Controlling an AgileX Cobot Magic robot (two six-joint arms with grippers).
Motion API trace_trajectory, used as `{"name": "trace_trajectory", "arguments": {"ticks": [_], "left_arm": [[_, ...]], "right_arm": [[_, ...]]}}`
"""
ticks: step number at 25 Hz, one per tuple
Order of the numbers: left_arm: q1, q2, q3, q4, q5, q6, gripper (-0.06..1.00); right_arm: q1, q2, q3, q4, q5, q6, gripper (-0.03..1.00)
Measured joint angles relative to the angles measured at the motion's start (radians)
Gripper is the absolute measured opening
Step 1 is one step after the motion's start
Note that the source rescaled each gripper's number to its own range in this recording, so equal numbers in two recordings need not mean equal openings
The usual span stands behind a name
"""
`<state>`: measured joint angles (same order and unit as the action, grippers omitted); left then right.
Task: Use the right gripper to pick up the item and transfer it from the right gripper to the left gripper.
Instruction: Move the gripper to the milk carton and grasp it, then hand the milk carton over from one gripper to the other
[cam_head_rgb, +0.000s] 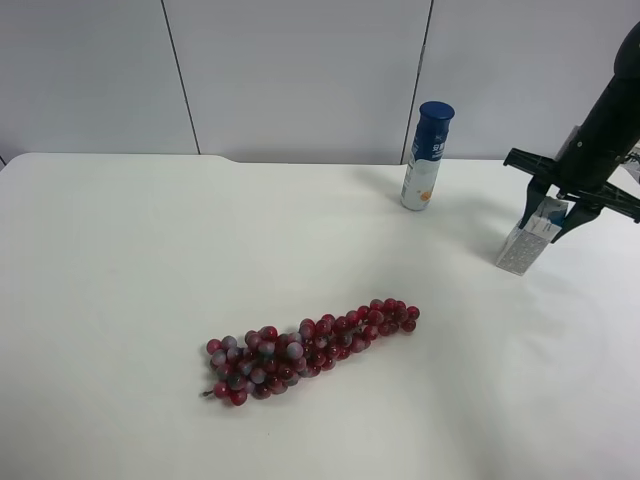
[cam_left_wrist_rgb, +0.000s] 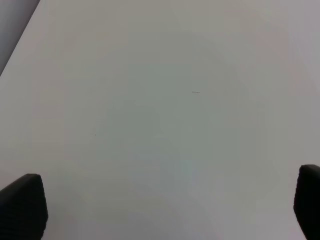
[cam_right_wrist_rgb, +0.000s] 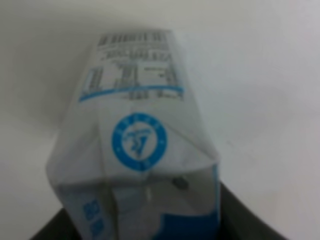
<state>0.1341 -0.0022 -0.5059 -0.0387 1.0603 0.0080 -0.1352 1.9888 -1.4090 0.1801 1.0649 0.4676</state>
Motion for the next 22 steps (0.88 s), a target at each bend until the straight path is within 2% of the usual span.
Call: {"name": "trace_trajectory", "arguments": {"ticks": [7, 12, 15, 22], "left_arm": [[0.0, 0.0, 0.0, 0.0, 0.0, 0.0, 1.0], [0.0, 0.0, 0.0, 0.0, 0.0, 0.0, 1.0], [0.0, 0.0, 0.0, 0.0, 0.0, 0.0, 1.0], [0.0, 0.0, 0.0, 0.0, 0.0, 0.0, 1.0]], "right_arm": [[0.0, 0.0, 0.0, 0.0, -0.001, -0.013, 0.0], [0.0, -0.029, 0.0, 0.0, 0.001, -0.114, 0.0], [0.0, -0.087, 0.0, 0.0, 0.039, -0.168, 0.0], [0.0, -0.196, 0.0, 0.01, 0.089, -0.23, 0.0]]}}
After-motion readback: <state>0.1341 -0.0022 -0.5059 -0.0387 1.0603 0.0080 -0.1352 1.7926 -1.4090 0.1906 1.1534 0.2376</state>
